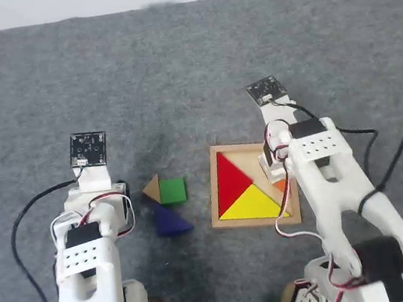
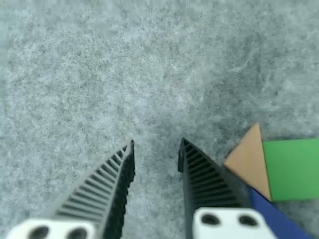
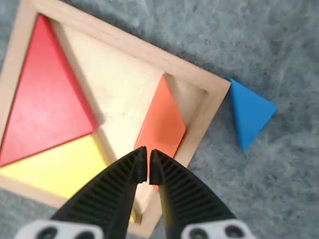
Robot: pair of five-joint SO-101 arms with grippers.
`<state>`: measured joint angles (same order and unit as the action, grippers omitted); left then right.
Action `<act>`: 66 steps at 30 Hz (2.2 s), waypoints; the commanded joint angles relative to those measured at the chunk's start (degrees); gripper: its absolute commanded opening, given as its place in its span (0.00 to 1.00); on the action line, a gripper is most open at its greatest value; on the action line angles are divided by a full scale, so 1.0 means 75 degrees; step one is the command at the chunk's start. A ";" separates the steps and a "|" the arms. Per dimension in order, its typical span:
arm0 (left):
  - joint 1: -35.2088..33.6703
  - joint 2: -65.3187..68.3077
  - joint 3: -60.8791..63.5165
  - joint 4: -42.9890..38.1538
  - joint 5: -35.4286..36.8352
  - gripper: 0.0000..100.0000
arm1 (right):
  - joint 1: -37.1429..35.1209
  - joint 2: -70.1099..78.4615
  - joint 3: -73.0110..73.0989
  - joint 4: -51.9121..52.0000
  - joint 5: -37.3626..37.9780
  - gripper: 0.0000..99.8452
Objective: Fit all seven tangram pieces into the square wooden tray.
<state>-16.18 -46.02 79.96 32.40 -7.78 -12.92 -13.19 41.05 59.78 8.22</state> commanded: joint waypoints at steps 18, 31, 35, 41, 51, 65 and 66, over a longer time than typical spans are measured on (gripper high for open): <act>0.0035 -0.0199 -0.0006 -0.0270 0.0047 0.13 | 0.0018 0.1307 -0.1969 -0.0264 -0.0821 0.01; 0.0035 -0.0199 0.0053 -0.0293 0.0047 0.13 | 0.0100 0.2210 -0.1559 -0.0264 -0.0563 0.01; 0.0035 -0.0199 0.0053 -0.0305 0.0047 0.13 | 0.0100 0.2198 -0.1067 -0.0264 -0.0551 0.01; 0.0035 -0.0199 0.0053 -0.0305 0.0047 0.13 | 0.0100 0.2174 -0.0633 -0.0264 -0.0387 0.01; 0.0035 -0.0199 0.0053 -0.0305 0.0047 0.13 | 0.0053 0.0639 0.0727 -0.0592 -0.0105 0.01; 0.0035 -0.0199 0.0041 -0.0305 0.0047 0.13 | 0.0100 -0.1600 0.1512 -0.0334 0.0035 0.01; 0.0035 -0.0199 0.0029 -0.0305 0.0047 0.13 | 0.0111 -0.1834 0.1512 -0.0264 0.0047 0.01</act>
<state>-16.18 -46.02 81.01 31.78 -7.78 -12.92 -19.25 52.75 55.47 7.78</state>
